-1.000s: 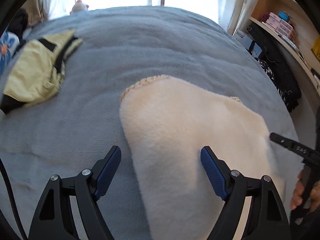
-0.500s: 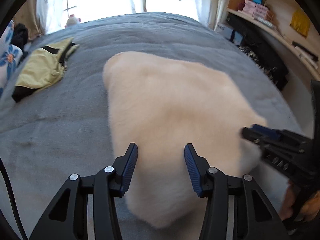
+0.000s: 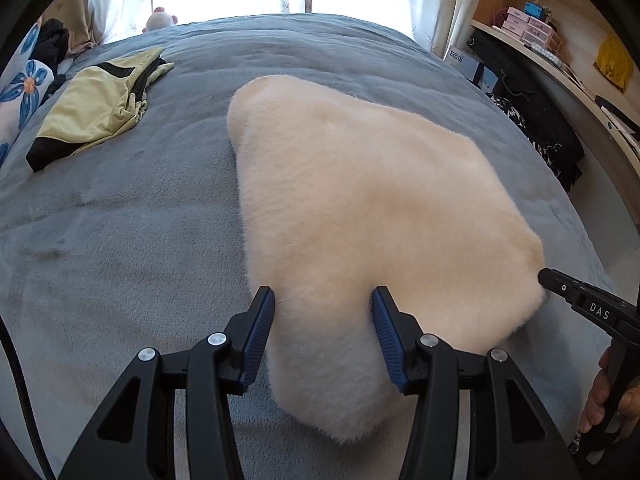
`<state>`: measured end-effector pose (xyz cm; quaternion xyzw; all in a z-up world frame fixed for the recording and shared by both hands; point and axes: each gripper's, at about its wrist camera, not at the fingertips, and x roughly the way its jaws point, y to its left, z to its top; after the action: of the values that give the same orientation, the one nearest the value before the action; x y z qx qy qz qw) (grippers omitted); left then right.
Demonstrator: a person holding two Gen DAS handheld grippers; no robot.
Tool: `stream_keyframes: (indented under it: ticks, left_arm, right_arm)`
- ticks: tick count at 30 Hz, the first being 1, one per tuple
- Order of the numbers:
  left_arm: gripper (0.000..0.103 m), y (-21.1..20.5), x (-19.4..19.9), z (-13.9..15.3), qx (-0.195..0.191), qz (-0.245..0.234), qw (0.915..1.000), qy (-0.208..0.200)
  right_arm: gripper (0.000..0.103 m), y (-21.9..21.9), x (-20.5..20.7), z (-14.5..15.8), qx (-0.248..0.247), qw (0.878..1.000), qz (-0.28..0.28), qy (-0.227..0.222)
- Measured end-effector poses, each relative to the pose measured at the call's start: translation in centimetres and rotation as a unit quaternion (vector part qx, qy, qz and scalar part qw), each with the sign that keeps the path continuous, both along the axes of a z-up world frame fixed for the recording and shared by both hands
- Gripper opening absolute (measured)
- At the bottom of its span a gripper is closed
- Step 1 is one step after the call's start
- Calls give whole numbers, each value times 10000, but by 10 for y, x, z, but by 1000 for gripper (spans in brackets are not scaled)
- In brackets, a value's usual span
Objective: Fold large clothes
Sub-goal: 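Open both tools and pull them back from the folded cardigan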
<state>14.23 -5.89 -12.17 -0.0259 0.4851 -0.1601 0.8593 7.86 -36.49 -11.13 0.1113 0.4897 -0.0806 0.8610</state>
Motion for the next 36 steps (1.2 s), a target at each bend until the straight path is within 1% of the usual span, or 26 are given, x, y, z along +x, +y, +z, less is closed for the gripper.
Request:
stream_keyframes:
  ticks: [3, 5, 8, 10, 11, 14, 17, 19, 21, 22, 23, 27, 28, 30, 32, 34, 36]
  left_arm:
    - [49, 0, -2, 4, -12, 63, 10000, 35]
    - [49, 0, -4, 7, 50, 105, 9999, -2]
    - [49, 3, -8, 13, 95, 167, 9998, -47]
    - [51, 5, -11, 17, 48, 193, 9998, -40]
    - [53, 7, -13, 19, 22, 212, 9998, -27]
    - [57, 12, -19, 28, -49, 280, 9996, -32]
    - [59, 17, -27, 39, -92, 286, 9995, -76]
    - [64, 20, -32, 46, -82, 288, 9995, -125]
    - [70, 22, -38, 56, -93, 282, 9993, -235]
    - [71, 24, -41, 60, -105, 277, 9992, -282]
    - [73, 25, -45, 66, -132, 264, 9990, -331]
    - [82, 31, -54, 85, -212, 261, 9982, -488]
    - [82, 32, -55, 89, -225, 264, 9981, -516]
    - [83, 36, -55, 96, -281, 249, 9978, -548]
    - [84, 38, -54, 100, -337, 248, 9977, -532]
    - [87, 39, -53, 102, -380, 252, 9977, -504]
    - [90, 38, -49, 103, -370, 257, 9979, -458]
  right_arm:
    - [20, 2, -3, 3, 69, 10000, -27, -24]
    - [20, 5, -5, 6, 151, 9999, -35, -15]
    - [21, 8, -9, 15, 131, 9999, -8, -64]
    - [21, 11, -13, 20, 301, 9995, 61, -97]
    - [21, 12, -15, 24, 362, 9992, 83, -118]
    - [21, 22, -21, 34, 274, 9993, 190, -178]
    - [21, 33, -27, 49, 299, 9986, 331, -283]
    - [21, 40, -30, 57, 332, 9980, 420, -341]
    - [28, 46, -32, 66, 365, 9972, 521, -381]
    - [35, 50, -33, 71, 364, 9969, 552, -421]
    - [41, 52, -34, 75, 354, 9967, 569, -464]
    - [42, 61, -36, 96, 381, 9948, 709, -629]
    - [43, 62, -35, 100, 403, 9941, 763, -654]
    - [48, 67, -33, 108, 397, 9931, 874, -677]
    - [61, 69, -30, 114, 382, 9920, 963, -715]
    - [65, 70, -25, 119, 389, 9907, 1067, -743]
    - [66, 70, -19, 123, 445, 9894, 1165, -738]
